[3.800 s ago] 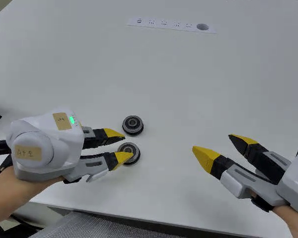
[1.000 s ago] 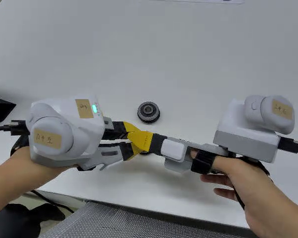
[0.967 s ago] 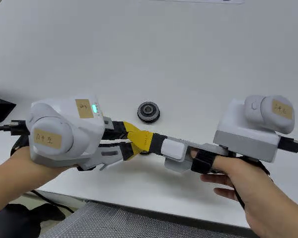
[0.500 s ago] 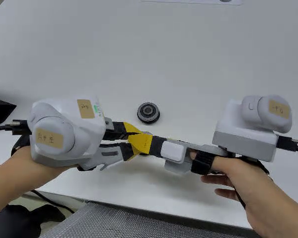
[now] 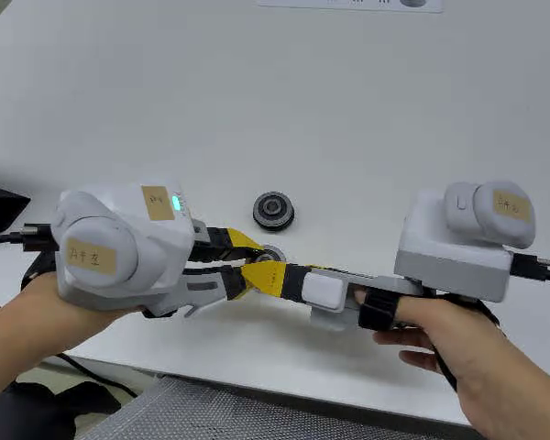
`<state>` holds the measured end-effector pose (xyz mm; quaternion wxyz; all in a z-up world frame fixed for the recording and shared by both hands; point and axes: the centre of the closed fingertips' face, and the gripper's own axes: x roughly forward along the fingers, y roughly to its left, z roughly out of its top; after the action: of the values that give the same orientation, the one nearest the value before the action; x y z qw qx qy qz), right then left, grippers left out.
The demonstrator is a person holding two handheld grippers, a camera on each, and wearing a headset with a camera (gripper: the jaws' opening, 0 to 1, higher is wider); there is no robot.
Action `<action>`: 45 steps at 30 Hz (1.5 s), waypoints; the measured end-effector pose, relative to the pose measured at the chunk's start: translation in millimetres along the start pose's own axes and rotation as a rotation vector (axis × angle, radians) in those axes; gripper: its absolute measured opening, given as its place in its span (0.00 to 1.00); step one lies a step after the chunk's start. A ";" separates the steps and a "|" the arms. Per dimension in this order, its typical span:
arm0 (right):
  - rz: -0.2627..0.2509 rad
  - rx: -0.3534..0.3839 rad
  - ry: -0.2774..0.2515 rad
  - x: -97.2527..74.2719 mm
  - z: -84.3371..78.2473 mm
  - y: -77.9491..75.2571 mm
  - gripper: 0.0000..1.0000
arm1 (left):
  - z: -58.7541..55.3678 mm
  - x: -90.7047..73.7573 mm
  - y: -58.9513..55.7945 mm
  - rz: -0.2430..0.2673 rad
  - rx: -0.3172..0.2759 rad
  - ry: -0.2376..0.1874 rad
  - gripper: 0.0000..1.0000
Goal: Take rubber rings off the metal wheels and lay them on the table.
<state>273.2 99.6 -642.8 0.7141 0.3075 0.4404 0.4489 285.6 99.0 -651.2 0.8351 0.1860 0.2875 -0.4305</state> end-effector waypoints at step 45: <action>-0.108 0.061 -0.041 -6.2 4.5 -27.9 0.04 | -0.8 0.9 -0.3 -0.005 -0.002 0.005 0.13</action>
<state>286.2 82.4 -662.0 0.7364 0.3140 0.4553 0.3897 285.5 98.8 -652.4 0.8334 0.1854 0.2905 -0.4320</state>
